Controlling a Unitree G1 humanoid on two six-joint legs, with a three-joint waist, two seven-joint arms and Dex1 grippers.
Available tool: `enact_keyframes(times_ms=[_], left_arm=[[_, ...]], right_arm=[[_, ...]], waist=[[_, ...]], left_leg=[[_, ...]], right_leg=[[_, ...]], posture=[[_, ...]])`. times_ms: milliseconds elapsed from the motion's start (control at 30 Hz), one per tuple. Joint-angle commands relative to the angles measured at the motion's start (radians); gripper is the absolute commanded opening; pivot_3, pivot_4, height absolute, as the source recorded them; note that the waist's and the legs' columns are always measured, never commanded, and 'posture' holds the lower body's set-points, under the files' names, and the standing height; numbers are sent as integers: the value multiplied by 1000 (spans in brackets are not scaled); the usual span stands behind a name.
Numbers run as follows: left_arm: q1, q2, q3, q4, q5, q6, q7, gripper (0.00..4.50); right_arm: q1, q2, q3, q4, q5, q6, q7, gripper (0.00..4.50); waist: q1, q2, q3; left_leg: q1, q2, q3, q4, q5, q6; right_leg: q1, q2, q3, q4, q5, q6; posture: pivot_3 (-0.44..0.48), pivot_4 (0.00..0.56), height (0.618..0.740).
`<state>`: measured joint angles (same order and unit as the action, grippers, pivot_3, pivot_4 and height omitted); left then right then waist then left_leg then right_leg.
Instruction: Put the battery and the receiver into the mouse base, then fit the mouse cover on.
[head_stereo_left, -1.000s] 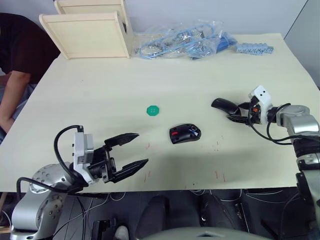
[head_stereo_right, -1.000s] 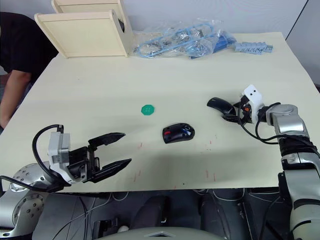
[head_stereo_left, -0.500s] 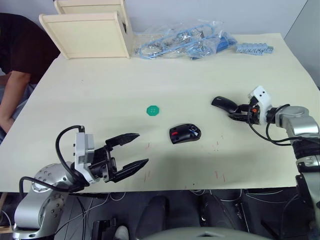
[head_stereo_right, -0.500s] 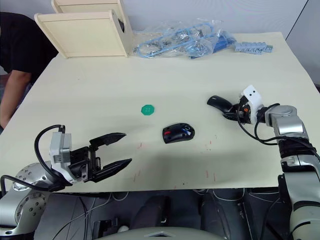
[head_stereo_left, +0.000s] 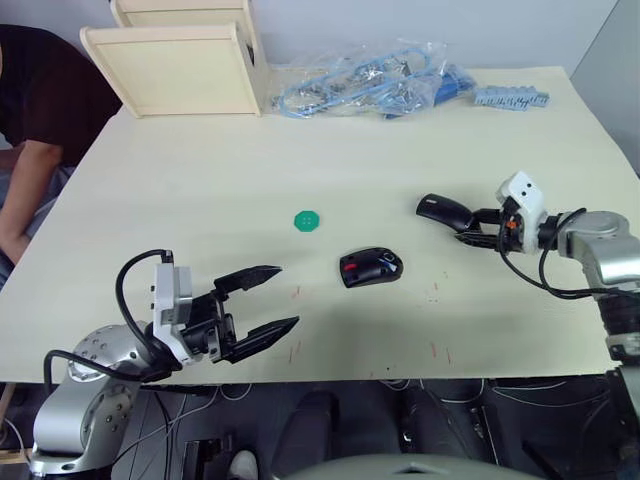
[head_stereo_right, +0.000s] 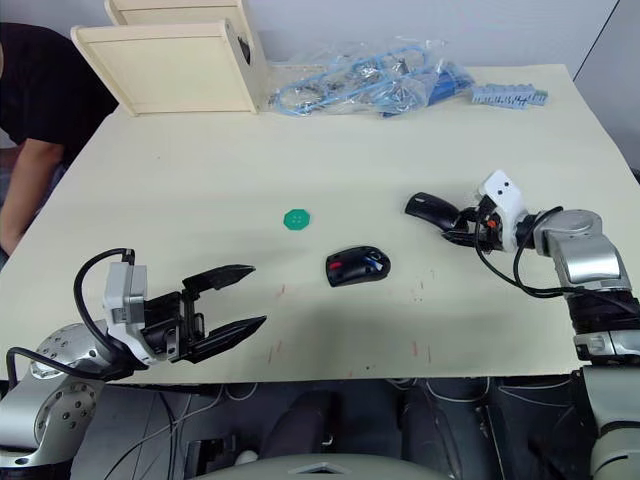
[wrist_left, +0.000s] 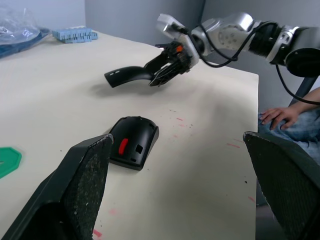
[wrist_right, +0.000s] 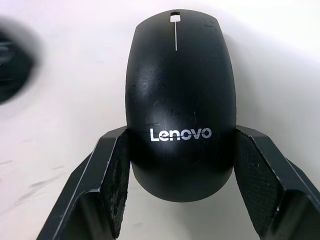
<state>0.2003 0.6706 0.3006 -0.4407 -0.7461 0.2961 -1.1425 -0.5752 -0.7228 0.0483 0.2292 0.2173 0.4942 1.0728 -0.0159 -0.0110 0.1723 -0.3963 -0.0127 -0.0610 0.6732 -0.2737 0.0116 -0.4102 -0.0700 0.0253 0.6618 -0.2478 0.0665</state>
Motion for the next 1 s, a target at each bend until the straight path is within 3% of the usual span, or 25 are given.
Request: enact_keyframes(times_ms=[33,167,333,567,700,1000], left_arm=[[-2,17,18,20,-14,-5,-25,4500],[-6,32,27,48,-25,1,-54,4500],[-19,51,40,76,-40,11,-82,4500],[-15,67,77,88,-80,46,-95,4500],[-12,74,94,93,-80,56,-94,4500],[11,76,114,80,-79,60,-93,4500]], right_arm=[[64,-55,-39,-268,82,53,47,2756],[67,-92,-23,-443,115,152,29,2756],[2,-118,41,-539,173,264,74,2756],[-122,-89,164,-509,150,307,86,2756],[-177,-68,267,-435,90,248,124,2756],[-235,-19,368,-324,16,135,200,2756]], waist=[[1,0,0],[-3,0,0],[-2,1,1],[2,0,1],[0,0,1],[-1,0,1]], left_leg=[[0,0,0,0,0,0],[0,0,0,0,0,0],[0,0,0,-1,0,0],[0,0,-1,-1,0,0],[-1,0,-1,-1,0,0],[-1,0,-1,-1,0,0]], right_leg=[[0,0,0,0,0,0],[-1,0,0,0,0,0],[0,0,-1,0,0,0],[-1,0,-1,-1,0,0],[-1,0,-1,-1,0,0],[-1,0,-1,-1,0,0]], posture=[[0,150,740],[0,150,740],[0,150,740],[0,150,740],[0,150,740],[0,150,740]])
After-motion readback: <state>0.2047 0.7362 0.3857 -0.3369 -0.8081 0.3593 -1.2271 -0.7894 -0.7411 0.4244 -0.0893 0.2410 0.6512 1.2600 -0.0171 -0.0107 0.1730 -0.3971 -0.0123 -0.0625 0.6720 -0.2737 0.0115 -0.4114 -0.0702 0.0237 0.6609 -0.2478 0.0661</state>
